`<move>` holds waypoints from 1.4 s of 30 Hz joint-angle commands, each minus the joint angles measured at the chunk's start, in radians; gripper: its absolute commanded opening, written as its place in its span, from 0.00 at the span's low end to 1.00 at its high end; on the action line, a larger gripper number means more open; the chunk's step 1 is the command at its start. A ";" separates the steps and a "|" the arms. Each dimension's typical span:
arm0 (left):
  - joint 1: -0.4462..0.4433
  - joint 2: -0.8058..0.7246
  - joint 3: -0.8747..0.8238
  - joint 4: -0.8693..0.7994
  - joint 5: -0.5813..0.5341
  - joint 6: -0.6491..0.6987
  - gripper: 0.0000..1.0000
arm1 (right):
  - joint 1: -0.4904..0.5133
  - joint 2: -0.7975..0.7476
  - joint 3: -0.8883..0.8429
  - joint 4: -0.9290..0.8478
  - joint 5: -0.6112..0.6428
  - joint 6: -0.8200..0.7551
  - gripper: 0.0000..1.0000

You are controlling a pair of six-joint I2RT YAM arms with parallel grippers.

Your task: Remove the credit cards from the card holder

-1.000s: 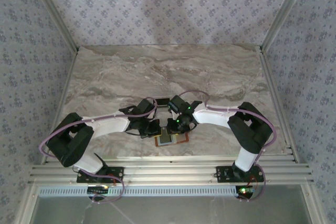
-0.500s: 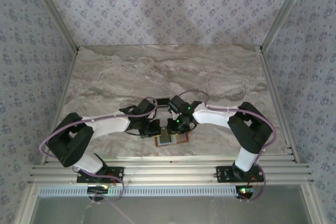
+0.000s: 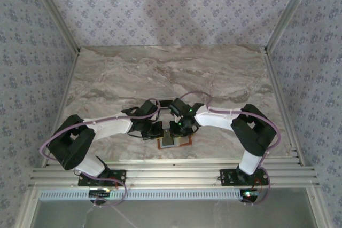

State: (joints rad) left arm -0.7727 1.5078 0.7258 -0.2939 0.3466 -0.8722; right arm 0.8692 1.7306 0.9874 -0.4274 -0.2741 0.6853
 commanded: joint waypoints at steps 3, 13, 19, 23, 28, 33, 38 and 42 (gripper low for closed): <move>-0.002 -0.011 0.015 -0.095 -0.053 0.022 0.04 | 0.001 0.022 0.001 -0.082 0.090 0.022 0.14; -0.002 0.025 0.018 -0.092 -0.057 0.031 0.02 | -0.006 -0.085 -0.005 -0.077 0.064 0.036 0.14; -0.001 0.049 0.056 -0.141 -0.100 0.062 0.00 | -0.038 -0.121 -0.053 0.018 -0.046 0.049 0.20; -0.001 0.068 0.077 -0.155 -0.110 0.079 0.00 | -0.059 -0.110 -0.086 0.088 -0.116 0.056 0.24; -0.001 0.081 0.083 -0.159 -0.111 0.084 0.00 | -0.077 -0.085 -0.116 0.152 -0.167 0.061 0.24; -0.002 0.082 0.073 -0.161 -0.115 0.083 0.00 | -0.081 -0.069 -0.118 0.171 -0.184 0.061 0.24; -0.001 0.083 0.069 -0.160 -0.113 0.081 0.00 | -0.087 -0.054 -0.115 0.158 -0.174 0.056 0.25; -0.002 0.087 0.069 -0.159 -0.112 0.082 0.00 | -0.087 -0.046 -0.103 0.108 -0.125 0.040 0.26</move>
State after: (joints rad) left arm -0.7727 1.5600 0.8070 -0.3939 0.2905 -0.8082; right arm 0.7876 1.6657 0.8806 -0.2665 -0.4305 0.7364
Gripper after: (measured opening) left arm 0.059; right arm 0.257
